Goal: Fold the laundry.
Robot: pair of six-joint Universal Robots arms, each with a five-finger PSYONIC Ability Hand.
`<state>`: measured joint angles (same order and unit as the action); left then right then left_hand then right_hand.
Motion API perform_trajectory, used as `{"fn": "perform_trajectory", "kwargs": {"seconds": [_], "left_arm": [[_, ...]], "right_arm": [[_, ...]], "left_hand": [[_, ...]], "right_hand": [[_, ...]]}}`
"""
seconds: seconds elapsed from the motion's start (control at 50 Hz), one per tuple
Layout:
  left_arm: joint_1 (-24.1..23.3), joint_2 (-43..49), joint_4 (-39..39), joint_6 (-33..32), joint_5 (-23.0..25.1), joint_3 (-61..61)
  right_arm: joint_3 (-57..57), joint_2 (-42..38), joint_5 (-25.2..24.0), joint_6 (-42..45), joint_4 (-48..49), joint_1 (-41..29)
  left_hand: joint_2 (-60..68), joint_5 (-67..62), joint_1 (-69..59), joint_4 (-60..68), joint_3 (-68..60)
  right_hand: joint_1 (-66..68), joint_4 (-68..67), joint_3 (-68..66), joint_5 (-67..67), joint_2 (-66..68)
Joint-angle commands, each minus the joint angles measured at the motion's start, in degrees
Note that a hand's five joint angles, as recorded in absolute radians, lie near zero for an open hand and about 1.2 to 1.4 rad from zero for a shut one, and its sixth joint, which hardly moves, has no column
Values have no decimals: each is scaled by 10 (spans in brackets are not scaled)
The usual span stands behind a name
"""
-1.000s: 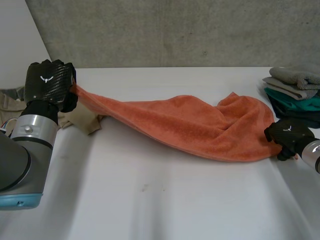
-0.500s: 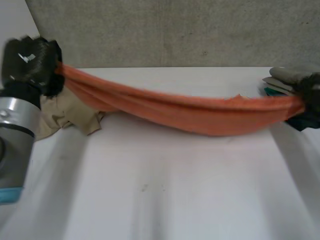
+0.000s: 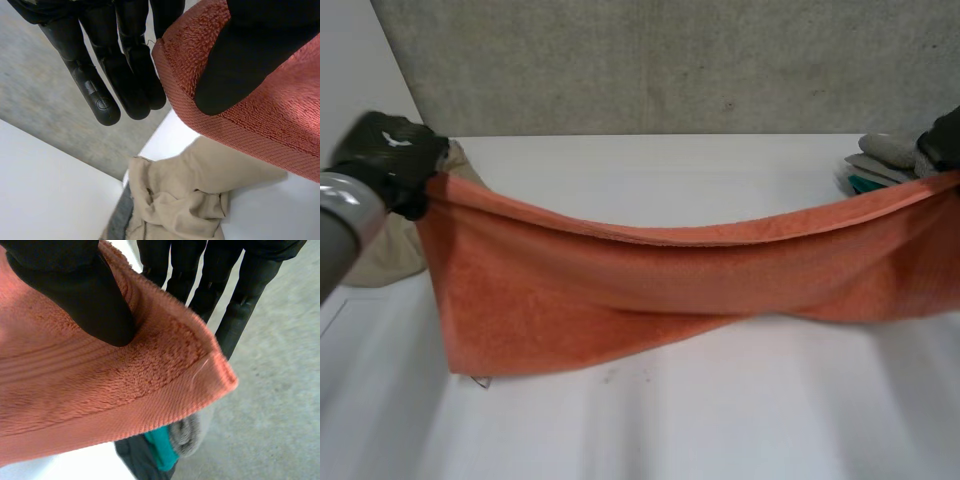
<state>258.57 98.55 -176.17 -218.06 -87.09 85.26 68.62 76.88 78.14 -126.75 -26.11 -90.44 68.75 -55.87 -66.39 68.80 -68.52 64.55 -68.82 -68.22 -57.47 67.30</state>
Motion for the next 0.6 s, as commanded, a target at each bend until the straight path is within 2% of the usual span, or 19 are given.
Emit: {"fn": "perform_trajectory", "kwargs": {"seconds": [0.02,0.06,0.1,0.12,0.14,0.16,0.18,0.24,0.26,0.32,0.4,0.5,0.6], "left_arm": [[-20,166,-47,0,-33,-170],[-25,204,-94,2,-45,-246],[-27,226,-140,3,-48,-293],[-27,241,-196,1,-50,-339],[-27,248,-228,1,-51,-352],[-27,251,-260,3,-52,-365],[-27,253,-325,4,-55,-378],[-27,253,-405,4,-57,-379],[-27,254,-445,5,-59,-378],[-29,256,-461,6,-65,-373],[-28,257,-435,16,-82,-346],[-24,254,-415,56,-80,-257],[-24,256,-412,63,-73,-152]], "right_arm": [[-112,-136,83,19,80,-44],[-142,-151,85,12,129,-50],[-170,-161,83,-12,233,-57],[-175,-161,83,-24,278,-59],[-175,-159,82,-36,327,-61],[-169,-155,78,-62,424,-62],[-164,-154,76,-76,472,-62],[-134,-138,64,-118,618,-63],[-126,-135,60,-125,638,-63],[-113,-133,45,-141,655,-63],[-99,-140,38,-147,640,-64],[-67,-161,26,-147,594,-64],[-33,-208,12,-146,534,-63]], "left_hand": [[113,-141,-136,112,-115],[113,-141,-136,112,-115],[113,-141,-136,112,-115],[113,-141,-136,112,-115],[113,-141,-136,112,-115],[113,-141,-136,112,-115],[113,-141,-136,112,-115],[113,-141,-136,112,-115],[113,-141,-136,112,-115],[113,-141,-136,112,-115],[113,-141,-136,112,-115],[113,-141,-136,112,-115],[113,-141,-136,112,-115]], "right_hand": [[155,-112,-118,-125,127],[155,-112,-118,-125,127],[155,-112,-118,-125,127],[155,-112,-118,-125,127],[155,-112,-118,-125,127],[155,-112,-118,-125,127],[155,-112,-118,-125,127],[155,-112,-118,-125,127],[155,-112,-118,-125,127],[155,-112,-118,-125,127],[155,-112,-118,-125,127],[155,-112,-118,-125,127],[155,-112,-118,-125,127]]}}
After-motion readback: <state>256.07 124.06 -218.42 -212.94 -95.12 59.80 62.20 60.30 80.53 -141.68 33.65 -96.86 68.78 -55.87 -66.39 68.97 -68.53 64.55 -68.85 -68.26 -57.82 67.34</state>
